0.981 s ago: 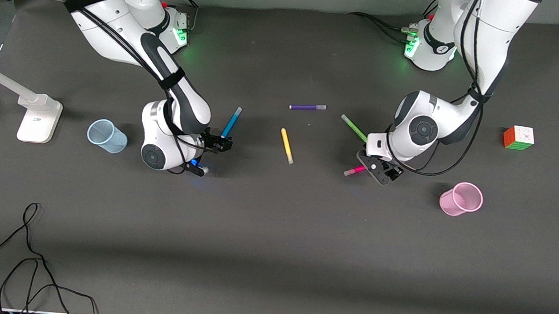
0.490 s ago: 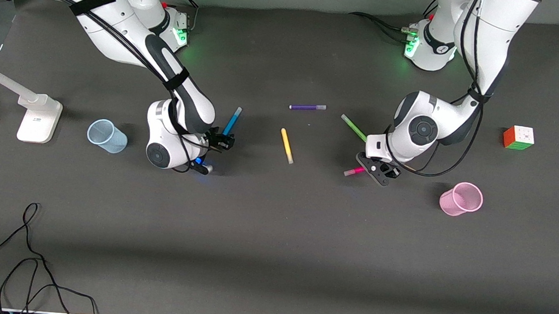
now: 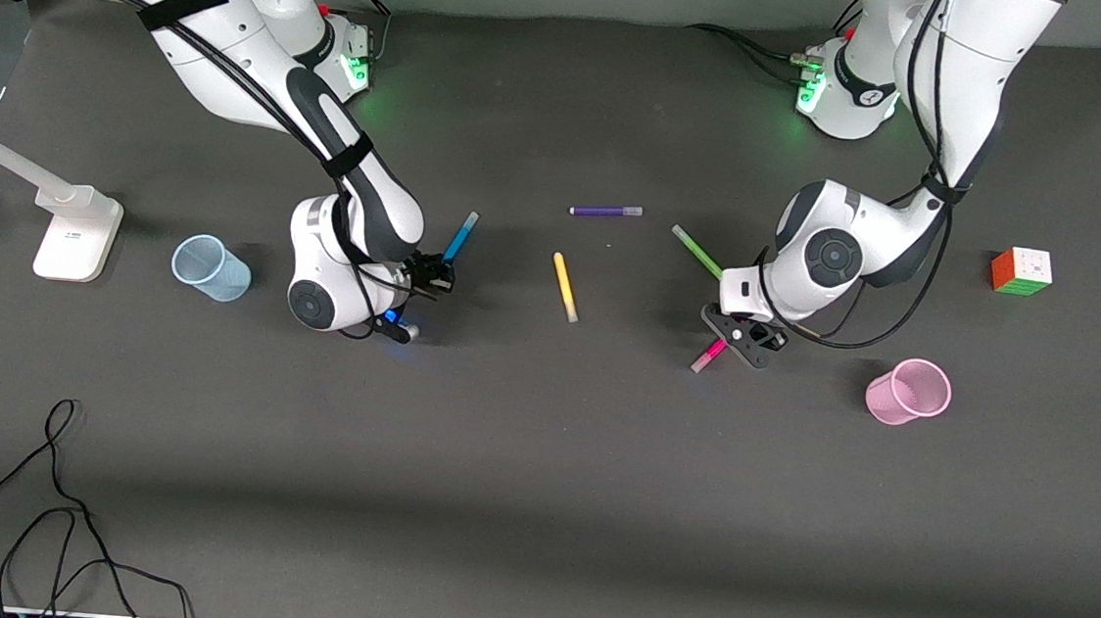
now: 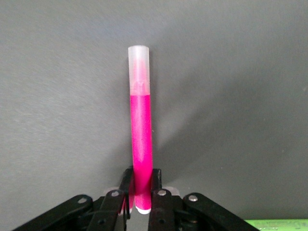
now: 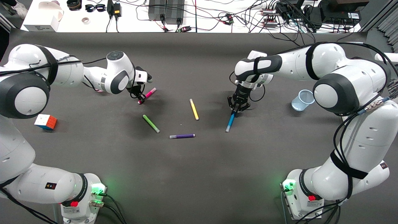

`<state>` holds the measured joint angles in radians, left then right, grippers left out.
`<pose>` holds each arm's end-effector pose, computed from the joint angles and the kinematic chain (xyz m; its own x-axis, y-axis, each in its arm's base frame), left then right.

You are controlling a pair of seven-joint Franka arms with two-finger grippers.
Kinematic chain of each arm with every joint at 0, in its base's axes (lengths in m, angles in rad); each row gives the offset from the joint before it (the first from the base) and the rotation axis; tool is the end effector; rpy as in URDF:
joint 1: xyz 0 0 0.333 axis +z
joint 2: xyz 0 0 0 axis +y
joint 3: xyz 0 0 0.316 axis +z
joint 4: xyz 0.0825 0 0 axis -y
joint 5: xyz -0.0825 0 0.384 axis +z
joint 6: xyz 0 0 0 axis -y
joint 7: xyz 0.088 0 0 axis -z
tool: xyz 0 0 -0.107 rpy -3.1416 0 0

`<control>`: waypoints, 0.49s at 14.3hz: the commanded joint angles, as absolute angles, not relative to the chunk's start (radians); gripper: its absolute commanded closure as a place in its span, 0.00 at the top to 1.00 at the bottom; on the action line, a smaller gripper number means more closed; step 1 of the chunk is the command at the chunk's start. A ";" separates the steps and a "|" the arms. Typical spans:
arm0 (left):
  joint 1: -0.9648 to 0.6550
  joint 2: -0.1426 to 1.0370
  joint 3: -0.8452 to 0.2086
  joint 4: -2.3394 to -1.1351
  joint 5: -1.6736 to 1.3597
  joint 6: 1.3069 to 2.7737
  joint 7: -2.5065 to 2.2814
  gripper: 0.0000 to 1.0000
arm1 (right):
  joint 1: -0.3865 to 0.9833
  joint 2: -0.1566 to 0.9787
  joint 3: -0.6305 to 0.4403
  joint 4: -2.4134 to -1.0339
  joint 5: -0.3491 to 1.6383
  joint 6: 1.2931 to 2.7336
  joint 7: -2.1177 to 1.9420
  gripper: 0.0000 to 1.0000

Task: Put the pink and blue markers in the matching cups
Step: 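Carry the blue marker with the right gripper while the left gripper carries pink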

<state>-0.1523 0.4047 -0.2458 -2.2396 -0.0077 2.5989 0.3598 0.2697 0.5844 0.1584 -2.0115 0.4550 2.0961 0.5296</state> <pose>0.4972 -0.2128 0.1885 0.7428 -0.6696 0.0023 -0.6660 -0.7385 0.1055 0.4858 0.2484 0.1378 0.7231 -0.3377 -0.6026 -0.4257 -0.9049 -0.0036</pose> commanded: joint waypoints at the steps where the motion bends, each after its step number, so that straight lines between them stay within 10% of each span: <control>1: -0.144 0.324 -0.238 -2.121 0.002 2.380 0.299 0.06 | 0.273 0.566 0.158 -2.016 0.474 2.103 0.543 0.00; 7: -0.006 0.230 -0.235 -1.794 -0.049 1.783 0.267 0.07 | 0.244 0.356 0.137 -2.016 0.330 1.978 0.541 0.00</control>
